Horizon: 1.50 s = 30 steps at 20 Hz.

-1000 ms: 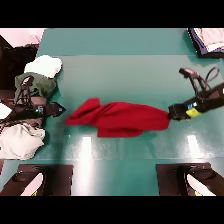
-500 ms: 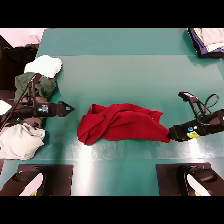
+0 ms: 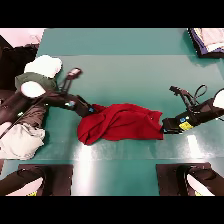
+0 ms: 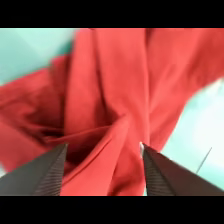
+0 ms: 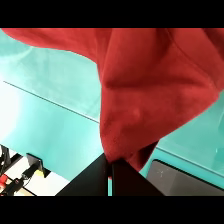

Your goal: Fold the shirts.

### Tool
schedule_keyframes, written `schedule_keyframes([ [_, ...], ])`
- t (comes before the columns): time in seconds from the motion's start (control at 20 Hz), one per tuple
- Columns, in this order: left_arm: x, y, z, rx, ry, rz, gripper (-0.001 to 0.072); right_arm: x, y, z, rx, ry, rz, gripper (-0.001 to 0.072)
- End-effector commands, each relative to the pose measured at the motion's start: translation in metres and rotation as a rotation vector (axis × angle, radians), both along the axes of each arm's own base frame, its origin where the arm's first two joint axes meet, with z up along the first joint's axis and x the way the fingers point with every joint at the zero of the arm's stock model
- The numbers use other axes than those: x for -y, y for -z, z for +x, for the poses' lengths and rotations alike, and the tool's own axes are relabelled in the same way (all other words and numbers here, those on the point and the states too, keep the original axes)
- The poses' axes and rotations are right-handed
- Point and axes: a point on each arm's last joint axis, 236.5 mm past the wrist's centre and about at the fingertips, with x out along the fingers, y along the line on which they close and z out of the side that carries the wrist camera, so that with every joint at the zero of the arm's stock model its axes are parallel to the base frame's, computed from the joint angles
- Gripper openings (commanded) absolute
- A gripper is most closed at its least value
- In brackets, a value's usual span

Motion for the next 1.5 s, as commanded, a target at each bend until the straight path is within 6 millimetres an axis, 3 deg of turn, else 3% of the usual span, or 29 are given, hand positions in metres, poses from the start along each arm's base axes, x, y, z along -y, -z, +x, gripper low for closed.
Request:
schedule_keyframes([
  [0.0,0.017,0.042,-0.012,-0.040,0.229,0.186,0.0572,-0.003,0.001,0.003,0.007,0.001,0.014,0.0014],
  [0.2,0.021,0.049,-0.021,-0.104,0.276,0.191,0.0569,-0.002,-0.003,-0.004,0.066,0.015,0.024,0.0014],
  [0.25,0.019,0.050,-0.024,-0.112,0.285,0.200,0.0468,-0.002,-0.005,-0.004,0.082,0.021,0.027,0.0014],
  [0.35,0.017,0.050,-0.027,-0.120,0.294,0.207,0.0031,-0.003,-0.011,0.000,0.123,0.036,0.035,0.0014],
  [0.45,0.011,0.038,-0.017,-0.134,0.232,0.207,0.0026,-0.004,-0.017,0.006,0.172,0.051,0.045,0.0014],
  [0.55,-0.007,-0.006,0.024,-0.089,0.020,0.159,0.0027,-0.004,-0.034,0.019,0.243,0.066,0.057,0.0014],
  [0.7,-0.069,-0.124,0.086,0.152,-0.320,0.027,0.0026,0.005,-0.085,0.046,0.387,0.118,0.074,0.0014],
  [0.8,-0.117,-0.194,0.094,0.332,-0.466,-0.009,0.0026,0.021,-0.118,0.063,0.478,0.182,0.073,0.0013],
  [0.9,-0.158,-0.232,0.083,0.447,-0.565,0.020,0.0026,0.040,-0.142,0.072,0.537,0.245,0.059,0.0014],
  [0.95,-0.177,-0.239,0.078,0.465,-0.623,0.047,0.0026,0.049,-0.152,0.076,0.563,0.277,0.051,0.0013],
  [1.05,-0.216,-0.239,0.071,0.451,-0.754,0.118,0.0026,0.065,-0.167,0.081,0.605,0.325,0.034,0.0014],
  [1.2,-0.257,-0.212,0.058,0.343,-0.868,0.243,0.0027,0.084,-0.175,0.080,0.610,0.377,0.006,0.0014],
  [1.3,-0.257,-0.184,0.049,0.245,-0.857,0.276,0.0027,0.092,-0.168,0.077,0.572,0.398,-0.006,0.0013],
  [1.45,-0.232,-0.156,0.039,0.121,-0.800,0.212,0.0027,0.085,-0.160,0.073,0.529,0.342,0.011,0.0013],
])
